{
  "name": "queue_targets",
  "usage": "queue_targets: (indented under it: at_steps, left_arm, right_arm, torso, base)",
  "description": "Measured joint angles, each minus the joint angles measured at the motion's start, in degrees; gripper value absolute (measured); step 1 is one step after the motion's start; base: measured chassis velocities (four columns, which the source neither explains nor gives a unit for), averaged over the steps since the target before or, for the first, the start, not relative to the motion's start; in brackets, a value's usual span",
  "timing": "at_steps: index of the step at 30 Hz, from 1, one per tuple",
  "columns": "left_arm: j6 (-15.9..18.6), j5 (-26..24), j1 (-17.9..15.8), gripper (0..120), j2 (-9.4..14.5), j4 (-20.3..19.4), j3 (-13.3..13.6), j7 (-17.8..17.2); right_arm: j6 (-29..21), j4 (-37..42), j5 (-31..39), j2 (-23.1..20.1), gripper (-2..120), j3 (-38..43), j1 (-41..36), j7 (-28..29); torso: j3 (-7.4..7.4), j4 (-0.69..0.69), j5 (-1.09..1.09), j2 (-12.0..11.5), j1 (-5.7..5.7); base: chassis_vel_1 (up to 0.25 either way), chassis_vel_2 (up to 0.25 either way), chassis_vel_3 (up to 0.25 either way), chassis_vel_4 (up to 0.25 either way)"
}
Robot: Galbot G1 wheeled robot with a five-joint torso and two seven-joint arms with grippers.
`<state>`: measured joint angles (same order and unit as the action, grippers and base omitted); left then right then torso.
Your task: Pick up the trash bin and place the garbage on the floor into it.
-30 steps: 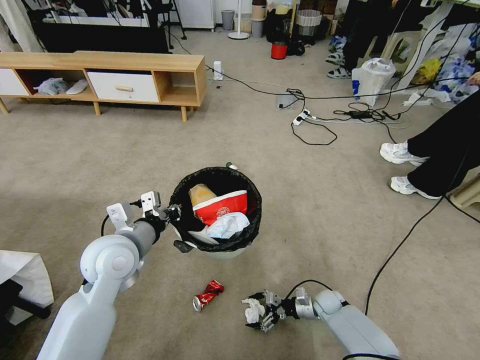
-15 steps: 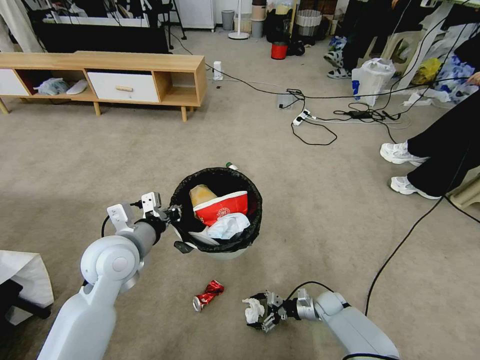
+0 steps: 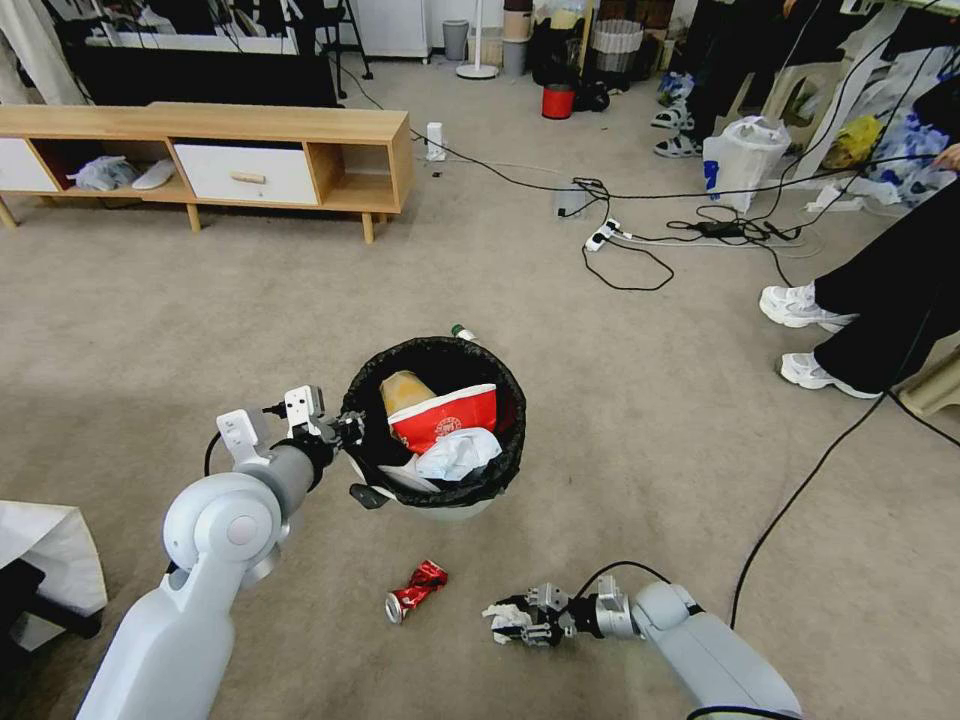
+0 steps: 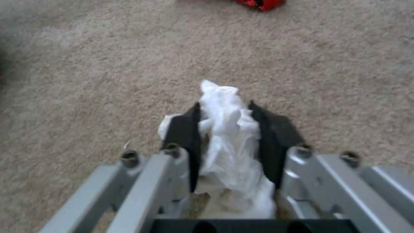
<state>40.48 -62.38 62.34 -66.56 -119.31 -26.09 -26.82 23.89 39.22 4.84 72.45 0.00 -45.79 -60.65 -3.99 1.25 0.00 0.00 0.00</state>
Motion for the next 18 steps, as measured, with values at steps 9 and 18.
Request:
queue_targets:
  at_steps: [9,18]
  left_arm:
    - [0.0,0.1,-0.2,3,-0.1,0.3,0.1,0.1]
    - [-0.1,0.1,-0.6,3,-0.1,0.4,0.0,0.2]
  right_arm:
    - [0.0,0.5,0.1,-0.2,0,-0.3,1.0,-0.3]
    - [-0.3,1.9,0.7,-1.3,0,-0.5,1.4,-0.4]
  torso:
    - [0.0,0.0,0.0,0.0,0.0]
    - [0.0,0.0,0.0,0.0,0.0]
  base:
    - [0.0,0.0,0.0,0.0]
    - [0.0,0.0,0.0,0.0]
